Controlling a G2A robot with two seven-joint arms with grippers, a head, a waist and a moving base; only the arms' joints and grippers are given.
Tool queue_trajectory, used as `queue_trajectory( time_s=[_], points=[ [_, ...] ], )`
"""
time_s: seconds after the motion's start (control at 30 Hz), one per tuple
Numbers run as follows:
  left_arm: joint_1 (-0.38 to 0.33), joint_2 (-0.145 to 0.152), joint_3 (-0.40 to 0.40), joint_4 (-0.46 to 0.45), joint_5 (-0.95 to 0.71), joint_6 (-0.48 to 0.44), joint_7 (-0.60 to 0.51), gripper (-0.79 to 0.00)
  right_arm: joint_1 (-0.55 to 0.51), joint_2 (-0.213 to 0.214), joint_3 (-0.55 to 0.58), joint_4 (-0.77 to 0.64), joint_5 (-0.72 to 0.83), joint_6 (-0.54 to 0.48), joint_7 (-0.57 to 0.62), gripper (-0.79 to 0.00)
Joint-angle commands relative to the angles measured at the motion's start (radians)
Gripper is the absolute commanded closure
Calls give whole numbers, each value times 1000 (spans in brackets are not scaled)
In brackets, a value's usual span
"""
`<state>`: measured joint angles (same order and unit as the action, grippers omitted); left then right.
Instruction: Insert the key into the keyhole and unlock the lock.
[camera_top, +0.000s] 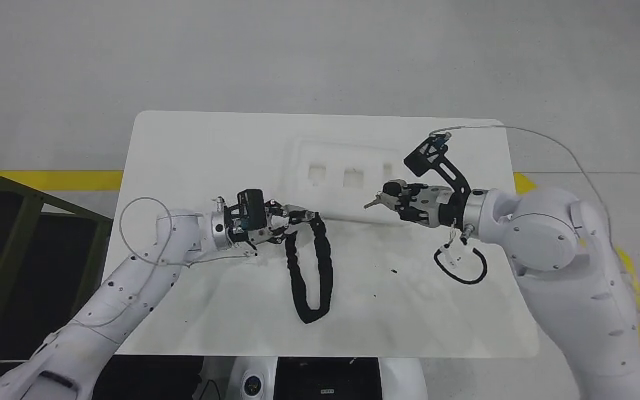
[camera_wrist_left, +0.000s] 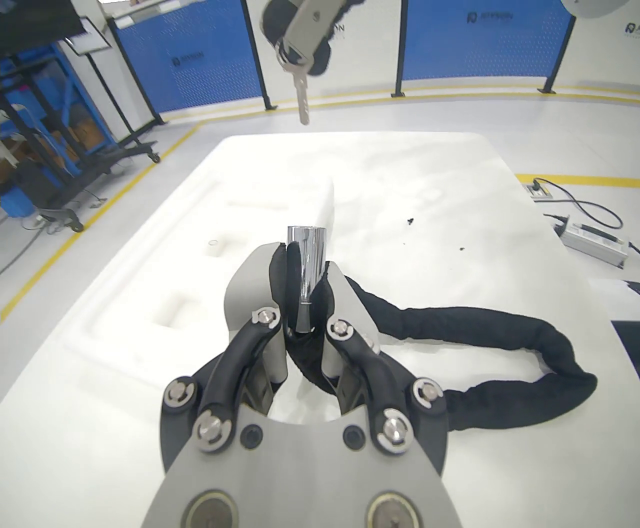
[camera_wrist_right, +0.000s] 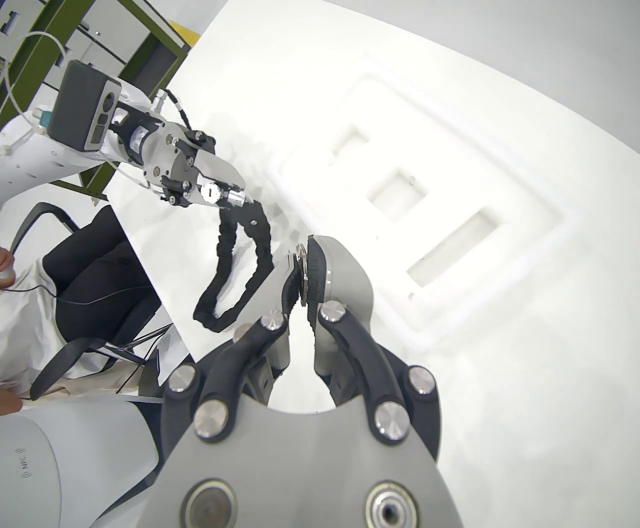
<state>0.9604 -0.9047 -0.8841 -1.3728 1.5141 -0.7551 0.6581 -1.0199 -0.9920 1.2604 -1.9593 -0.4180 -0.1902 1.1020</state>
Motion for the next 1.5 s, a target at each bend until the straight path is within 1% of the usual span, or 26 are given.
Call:
queue_trajectory(
  time_s=[0.0, 0.2, 0.3, 0.47, 0.77, 0.9, 1.1, 1.2, 1.47],
  points=[
    [17, 2, -9, 7, 20, 36, 76, 0, 12, -3, -21, -5, 17, 10, -1, 0],
    [30, 1, -10, 13, 85, 68, 195, 0, 58, -18, -110, -24, 59, 22, -29, 0],
    [37, 3, -11, 11, 136, 96, 218, 0, 84, -27, -152, -33, 79, 29, -46, 0],
    [52, 4, -23, 7, 147, 120, 242, 0, 129, -41, -222, -43, 103, 32, -51, 0],
    [62, 4, -41, 8, 155, 118, 305, 0, 181, -62, -305, -15, 87, 74, -83, 0],
    [70, 6, -53, 18, 157, 117, 315, 0, 186, -66, -316, -16, 52, 107, -101, 0],
    [79, 4, -63, 21, 141, 119, 299, 0, 184, -68, -323, -34, -7, 152, -110, 0],
    [85, 1, -64, 21, 129, 128, 282, 0, 181, -70, -327, -41, -26, 171, -117, 0],
    [85, 1, -64, 21, 129, 128, 282, 0, 189, -80, -354, -41, -48, 211, -128, 0]
  ],
)
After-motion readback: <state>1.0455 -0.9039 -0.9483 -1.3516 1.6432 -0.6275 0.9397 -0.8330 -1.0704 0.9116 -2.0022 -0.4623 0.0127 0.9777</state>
